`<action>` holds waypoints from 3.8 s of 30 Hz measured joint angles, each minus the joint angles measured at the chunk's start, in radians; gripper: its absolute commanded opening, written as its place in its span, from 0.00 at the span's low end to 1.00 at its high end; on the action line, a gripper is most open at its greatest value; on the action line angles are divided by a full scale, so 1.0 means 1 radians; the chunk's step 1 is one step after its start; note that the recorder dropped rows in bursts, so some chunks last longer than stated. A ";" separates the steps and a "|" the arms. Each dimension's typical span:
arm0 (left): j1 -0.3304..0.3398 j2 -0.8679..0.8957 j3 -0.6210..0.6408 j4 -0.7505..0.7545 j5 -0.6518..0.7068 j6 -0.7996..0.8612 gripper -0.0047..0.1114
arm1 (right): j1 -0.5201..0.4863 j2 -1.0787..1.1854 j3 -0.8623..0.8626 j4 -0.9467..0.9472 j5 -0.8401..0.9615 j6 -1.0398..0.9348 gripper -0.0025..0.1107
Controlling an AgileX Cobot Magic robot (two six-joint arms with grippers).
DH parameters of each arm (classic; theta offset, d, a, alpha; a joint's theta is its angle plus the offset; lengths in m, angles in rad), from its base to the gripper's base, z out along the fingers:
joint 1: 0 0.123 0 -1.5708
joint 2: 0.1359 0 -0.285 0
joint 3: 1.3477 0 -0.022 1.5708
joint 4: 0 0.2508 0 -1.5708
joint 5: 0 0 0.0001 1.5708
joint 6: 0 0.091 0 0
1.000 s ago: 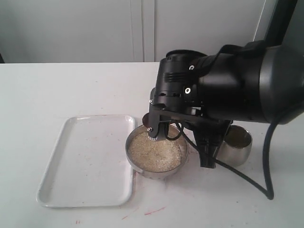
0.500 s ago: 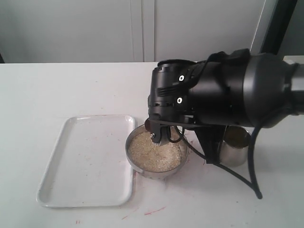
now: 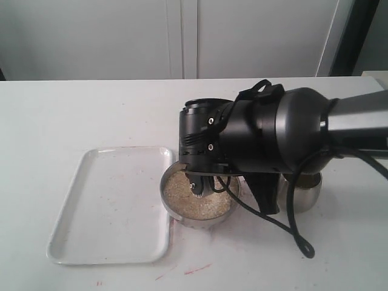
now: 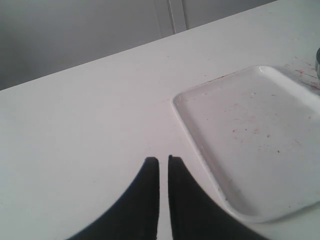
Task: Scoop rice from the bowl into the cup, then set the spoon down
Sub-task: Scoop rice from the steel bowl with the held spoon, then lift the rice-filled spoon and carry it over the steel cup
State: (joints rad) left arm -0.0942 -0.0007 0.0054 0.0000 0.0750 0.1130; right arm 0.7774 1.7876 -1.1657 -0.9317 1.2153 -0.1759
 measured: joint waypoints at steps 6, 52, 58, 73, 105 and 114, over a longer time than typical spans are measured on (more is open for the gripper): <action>0.000 0.000 0.000 0.000 0.000 0.000 0.16 | 0.000 0.002 0.000 0.012 0.000 0.000 0.02; 0.000 0.000 0.000 0.000 0.000 0.000 0.16 | 0.000 0.069 0.000 0.177 0.000 -0.058 0.02; 0.000 0.000 0.000 0.000 0.000 0.000 0.16 | 0.000 0.069 0.000 0.195 0.000 0.021 0.02; 0.000 0.000 0.000 0.000 0.000 0.000 0.16 | 0.000 0.030 0.000 0.224 0.000 0.086 0.02; 0.000 0.000 0.000 0.000 0.000 0.000 0.16 | -0.244 -0.267 0.000 0.486 0.002 0.009 0.02; 0.000 0.000 0.000 0.000 0.000 0.000 0.16 | -0.301 -0.322 0.090 0.475 0.004 -0.004 0.02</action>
State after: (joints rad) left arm -0.0942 -0.0007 0.0054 0.0000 0.0750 0.1130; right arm 0.4761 1.4655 -1.0755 -0.4568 1.2193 -0.1803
